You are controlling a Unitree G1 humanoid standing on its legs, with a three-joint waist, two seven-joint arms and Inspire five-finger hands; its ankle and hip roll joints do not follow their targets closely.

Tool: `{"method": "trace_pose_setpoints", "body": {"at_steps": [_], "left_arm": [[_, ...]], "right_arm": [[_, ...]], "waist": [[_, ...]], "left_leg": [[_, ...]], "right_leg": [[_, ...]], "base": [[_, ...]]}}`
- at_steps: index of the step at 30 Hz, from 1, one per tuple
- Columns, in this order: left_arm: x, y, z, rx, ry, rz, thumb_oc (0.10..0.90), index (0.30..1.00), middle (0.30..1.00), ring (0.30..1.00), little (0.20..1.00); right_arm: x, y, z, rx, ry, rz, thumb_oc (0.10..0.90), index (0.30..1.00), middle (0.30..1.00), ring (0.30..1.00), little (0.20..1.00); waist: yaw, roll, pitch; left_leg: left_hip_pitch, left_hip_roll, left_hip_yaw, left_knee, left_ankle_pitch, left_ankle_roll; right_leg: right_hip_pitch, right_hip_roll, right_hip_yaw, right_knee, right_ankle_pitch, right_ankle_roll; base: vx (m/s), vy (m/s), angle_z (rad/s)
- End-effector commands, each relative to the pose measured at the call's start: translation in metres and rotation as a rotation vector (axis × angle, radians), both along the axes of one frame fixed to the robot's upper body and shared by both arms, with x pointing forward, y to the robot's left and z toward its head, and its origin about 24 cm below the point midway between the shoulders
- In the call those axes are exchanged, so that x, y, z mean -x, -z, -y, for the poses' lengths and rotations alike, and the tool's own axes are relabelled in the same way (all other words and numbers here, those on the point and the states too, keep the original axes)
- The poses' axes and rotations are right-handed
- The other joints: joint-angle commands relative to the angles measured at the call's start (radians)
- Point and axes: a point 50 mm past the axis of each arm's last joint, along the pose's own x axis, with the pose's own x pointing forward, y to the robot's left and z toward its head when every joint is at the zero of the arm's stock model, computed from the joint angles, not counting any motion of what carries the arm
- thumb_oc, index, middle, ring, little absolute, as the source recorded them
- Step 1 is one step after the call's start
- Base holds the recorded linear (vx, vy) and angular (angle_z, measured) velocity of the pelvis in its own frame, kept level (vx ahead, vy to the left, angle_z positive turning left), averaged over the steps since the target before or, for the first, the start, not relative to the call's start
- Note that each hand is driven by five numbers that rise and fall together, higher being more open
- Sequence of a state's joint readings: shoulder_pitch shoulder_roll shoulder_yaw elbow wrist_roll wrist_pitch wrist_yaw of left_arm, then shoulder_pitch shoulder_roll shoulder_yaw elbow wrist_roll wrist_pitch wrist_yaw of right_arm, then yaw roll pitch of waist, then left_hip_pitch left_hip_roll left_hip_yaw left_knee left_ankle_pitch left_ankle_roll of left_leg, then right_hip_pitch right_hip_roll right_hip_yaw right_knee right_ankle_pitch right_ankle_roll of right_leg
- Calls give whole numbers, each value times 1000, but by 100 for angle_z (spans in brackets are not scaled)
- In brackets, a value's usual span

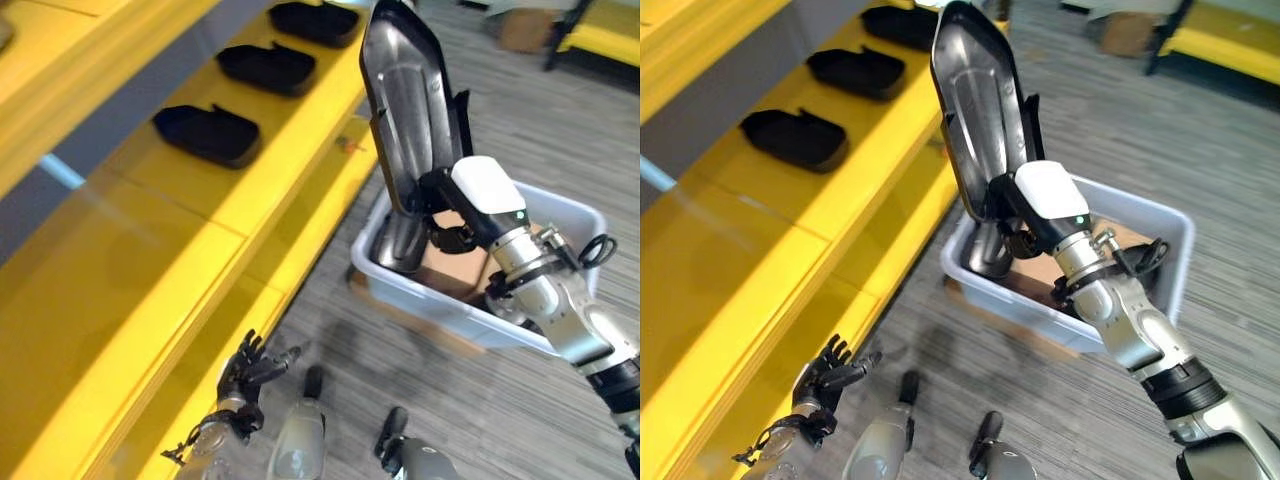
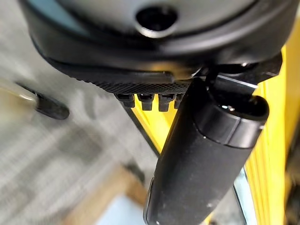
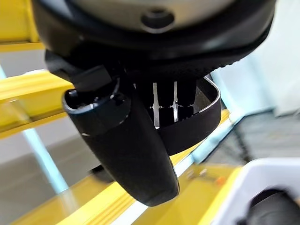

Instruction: Move parts from the plastic box to the shelf.

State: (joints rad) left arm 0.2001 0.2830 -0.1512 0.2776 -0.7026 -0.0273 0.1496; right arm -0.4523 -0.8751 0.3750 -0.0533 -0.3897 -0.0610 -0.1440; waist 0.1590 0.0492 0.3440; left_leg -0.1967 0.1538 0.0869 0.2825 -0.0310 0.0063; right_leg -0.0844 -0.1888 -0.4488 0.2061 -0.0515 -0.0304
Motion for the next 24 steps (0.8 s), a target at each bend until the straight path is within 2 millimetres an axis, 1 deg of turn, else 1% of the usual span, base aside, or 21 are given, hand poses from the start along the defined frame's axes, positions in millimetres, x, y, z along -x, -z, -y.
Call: {"method": "trace_pose_setpoints", "body": {"at_steps": [1, 2, 3, 4, 6, 8, 11, 12, 13, 14, 15, 17, 19, 21, 22, 24], "left_arm": [[-13, -27, -7, -14, -5, 163, 900, 1000, 1000, 1000, 1000], [-14, -28, -6, -20, 7, 170, 900, 1000, 1000, 1000, 1000], [-13, -27, -4, -18, 15, 165, 900, 1000, 1000, 1000, 1000], [-11, -25, -4, -11, 11, 158, 900, 1000, 1000, 1000, 1000], [-7, -23, -6, -21, 8, 146, 900, 1000, 1000, 1000, 1000], [-5, -22, -8, -38, 22, 141, 900, 1000, 1000, 1000, 1000], [-3, -21, -9, -40, 26, 134, 900, 1000, 1000, 1000, 1000], [1, -19, -11, -34, 9, 121, 900, 1000, 1000, 1000, 1000], [1, -19, -11, -34, 9, 120, 900, 1000, 1000, 1000, 1000], [5, -17, -13, -28, -12, 108, 900, 1000, 1000, 1000, 1000], [6, -17, -13, -28, -13, 107, 900, 1000, 1000, 1000, 1000], [12, -14, -17, -28, -45, 88, 900, 1000, 1000, 1000, 1000], [14, -12, -19, -25, -63, 79, 900, 1000, 1000, 1000, 1000], [15, -12, -20, -24, -66, 79, 900, 1000, 1000, 1000, 1000], [14, -12, -20, -24, -62, 82, 900, 1000, 1000, 1000, 1000], [12, -14, -22, -30, -64, 88, 900, 1000, 1000, 1000, 1000]], "right_arm": [[13, -56, -9, -134, -91, 289, 400, 300, 300, 300, 300], [14, -53, -3, -136, -73, 279, 400, 300, 300, 300, 300], [18, -54, 0, -134, -71, 275, 400, 300, 300, 300, 300], [19, -51, 2, -150, -64, 265, 400, 300, 300, 300, 300], [20, -44, 4, -162, -61, 226, 400, 300, 300, 300, 300], [22, -37, 6, -179, -69, 181, 400, 300, 300, 300, 300], [24, -35, 7, -171, -67, 167, 400, 300, 300, 300, 300], [25, -31, 6, -164, -67, 152, 400, 300, 300, 300, 300], [25, -31, 6, -165, -67, 152, 400, 300, 300, 300, 300], [23, -29, 3, -162, -73, 140, 400, 300, 300, 300, 300], [23, -29, 3, -162, -74, 139, 400, 300, 300, 300, 300], [19, -27, -3, -153, -90, 124, 400, 300, 300, 300, 300], [16, -26, -11, -139, -115, 107, 400, 300, 300, 300, 300], [15, -26, -12, -133, -121, 102, 400, 300, 300, 300, 300], [14, -26, -17, -117, -140, 89, 400, 300, 300, 300, 300], [12, -26, -21, -100, -160, 73, 400, 300, 300, 300, 300]], "waist": [[-57, -67, -153], [-69, -61, -156], [-82, -59, -163], [-88, -50, -173], [-82, -45, -188], [-72, -47, -195], [-68, -49, -200], [-56, -52, -204], [-57, -52, -204], [-43, -56, -205], [-44, -56, -205], [-25, -64, -208], [-11, -71, -210], [-8, -75, -211], [6, -83, -213], [22, -93, -209]], "left_leg": [[110, 117, 35, 9, 54, -102], [105, 108, 65, -42, 41, -102], [121, 98, 107, -94, 15, -93], [135, 90, 117, -142, 17, -99], [157, 57, 88, -201, 21, -93], [168, 34, 89, -246, 34, -85], [175, 24, 83, -263, 38, -79], [175, 11, 67, -273, 40, -73], [175, 10, 67, -274, 40, -72], [180, -6, 52, -288, 36, -63], [182, -8, 52, -289, 37, -62], [197, -31, 35, -313, 32, -47], [200, -42, 30, -318, 29, -40], [197, -47, 27, -318, 27, -36], [193, -55, 19, -313, 23, -32], [179, -66, 3, -299, 16, -26]], "right_leg": [[14, 16, -42, -18, -86, 50], [19, 0, -69, -21, -76, 64], [25, -17, -88, -16, -66, 78], [28, -21, -93, -16, -57, 84], [37, -29, -96, -30, -43, 93], [49, -58, -128, -32, -16, 110], [57, -69, -141, -29, -10, 117], [66, -83, -158, -25, -5, 123], [66, -84, -158, -25, -5, 123], [69, -96, -163, -20, 5, 130], [69, -97, -163, -20, 6, 131], [68, -111, -161, -15, 22, 145], [66, -118, -160, -16, 35, 155], [65, -123, -158, -16, 40, 159], [70, -131, -163, -16, 46, 166], [79, -143, -174, -18, 58, 174]], "base": [[-36, 87, 116], [10, 103, 135], [24, 142, 141], [46, 133, 119], [50, 139, 62], [30, 137, 8], [22, 78, 39], [6, 57, 41], [13, 107, 24], [9, 58, 21], [8, 94, 18], [8, 101, 10], [-8, 83, 4], [-4, 47, 3], [-9, 59, 6], [-11, 62, 12]]}}
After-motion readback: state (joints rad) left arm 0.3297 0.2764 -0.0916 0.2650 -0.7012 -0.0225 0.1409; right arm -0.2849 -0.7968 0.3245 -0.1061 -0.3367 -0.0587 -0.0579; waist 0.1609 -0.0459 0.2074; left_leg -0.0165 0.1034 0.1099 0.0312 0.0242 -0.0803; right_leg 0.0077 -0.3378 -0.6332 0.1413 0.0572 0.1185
